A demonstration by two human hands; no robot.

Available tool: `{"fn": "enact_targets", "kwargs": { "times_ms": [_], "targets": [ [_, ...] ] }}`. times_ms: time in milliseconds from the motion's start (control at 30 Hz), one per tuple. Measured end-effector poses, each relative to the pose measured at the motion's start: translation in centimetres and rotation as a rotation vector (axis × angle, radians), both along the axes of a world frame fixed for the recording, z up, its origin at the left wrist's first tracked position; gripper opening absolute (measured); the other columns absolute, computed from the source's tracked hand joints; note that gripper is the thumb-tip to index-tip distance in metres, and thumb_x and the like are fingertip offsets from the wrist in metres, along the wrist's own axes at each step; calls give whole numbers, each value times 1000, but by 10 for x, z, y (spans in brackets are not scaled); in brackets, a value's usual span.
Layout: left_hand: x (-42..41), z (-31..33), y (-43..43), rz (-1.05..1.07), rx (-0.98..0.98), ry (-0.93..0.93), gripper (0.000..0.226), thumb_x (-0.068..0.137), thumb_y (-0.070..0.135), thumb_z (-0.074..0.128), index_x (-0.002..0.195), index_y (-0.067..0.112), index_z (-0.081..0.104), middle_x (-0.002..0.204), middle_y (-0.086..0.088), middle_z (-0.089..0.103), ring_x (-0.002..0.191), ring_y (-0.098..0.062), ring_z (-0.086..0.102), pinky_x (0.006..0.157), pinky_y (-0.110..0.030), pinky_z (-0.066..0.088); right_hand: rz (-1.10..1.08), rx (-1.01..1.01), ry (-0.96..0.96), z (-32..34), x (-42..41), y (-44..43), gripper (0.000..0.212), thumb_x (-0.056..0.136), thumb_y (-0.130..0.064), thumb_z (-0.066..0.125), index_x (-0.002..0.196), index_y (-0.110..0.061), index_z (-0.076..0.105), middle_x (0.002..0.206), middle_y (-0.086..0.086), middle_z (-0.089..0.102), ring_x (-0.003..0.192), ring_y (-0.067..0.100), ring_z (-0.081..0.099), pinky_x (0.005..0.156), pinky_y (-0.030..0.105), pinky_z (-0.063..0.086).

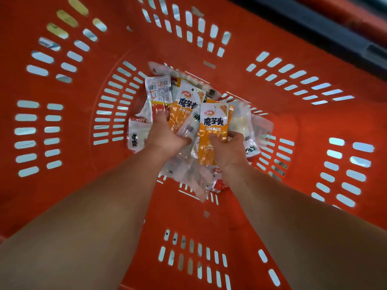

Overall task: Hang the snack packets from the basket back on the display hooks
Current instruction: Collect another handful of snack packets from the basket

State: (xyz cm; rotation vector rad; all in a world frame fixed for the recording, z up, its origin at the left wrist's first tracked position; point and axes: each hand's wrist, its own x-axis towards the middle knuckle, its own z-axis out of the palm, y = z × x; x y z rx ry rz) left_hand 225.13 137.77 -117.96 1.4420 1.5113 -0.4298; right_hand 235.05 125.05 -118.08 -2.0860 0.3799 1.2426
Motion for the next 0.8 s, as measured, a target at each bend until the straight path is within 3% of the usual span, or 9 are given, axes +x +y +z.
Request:
{"fn": "enact_targets", "kwargs": {
  "times_ms": [67,133,200,267,333,433,500,633,800],
  "targets": [
    [4,3,-8,46,-116,-49,63,83,13,84,132,24,45,108,5,64,94,-15,63,80,-34,53,-11,4,11,3,0,0,63,94,-35,72,144,-16,40,122,4,66,99,21,67,87,38,58],
    [9,5,-12,118,-206,-110,40,93,9,70,122,24,47,97,8,60,87,-10,58,67,-28,43,-9,18,39,6,3,0,58,95,-35,71,142,-17,42,118,1,66,92,16,66,75,32,56],
    [11,13,-14,187,-255,-151,27,96,15,65,119,20,53,97,6,60,92,-15,59,65,-28,39,29,45,66,10,7,-1,44,97,-35,68,134,-23,46,106,-4,63,81,6,60,63,26,47],
    [15,23,-15,256,-307,-196,38,91,29,71,124,20,57,102,7,63,100,-18,61,78,-31,47,41,74,96,16,10,-2,35,98,-34,65,128,-23,50,107,-2,66,83,9,63,73,30,54],
    [19,37,-21,291,-376,-249,53,89,37,78,134,26,52,105,15,62,101,-10,61,89,-31,49,31,112,132,29,9,1,40,95,-39,69,127,-23,53,110,2,70,94,20,70,90,42,59],
    [16,55,-30,303,-428,-304,47,93,27,78,129,31,49,102,21,66,91,3,61,68,-17,44,54,155,162,46,5,0,46,86,-43,72,126,-28,55,112,3,74,102,27,73,96,52,58],
    [11,64,-33,342,-421,-294,34,94,23,76,115,35,52,104,17,72,90,0,67,66,-16,51,73,200,172,57,2,-1,47,84,-42,71,126,-29,56,115,4,74,104,27,73,96,52,58],
    [6,74,-31,482,-423,-304,40,92,15,77,126,26,59,113,-2,79,99,-22,78,93,-47,61,94,295,210,70,-1,3,44,101,-22,60,143,-30,50,127,1,69,116,21,68,102,43,55],
    [-5,71,-24,477,-279,-287,50,79,6,86,123,20,66,109,-2,80,103,-24,77,97,-49,59,255,251,171,74,-3,18,43,99,-12,47,136,-31,60,115,-4,74,107,18,68,98,38,56]
  ]
}}
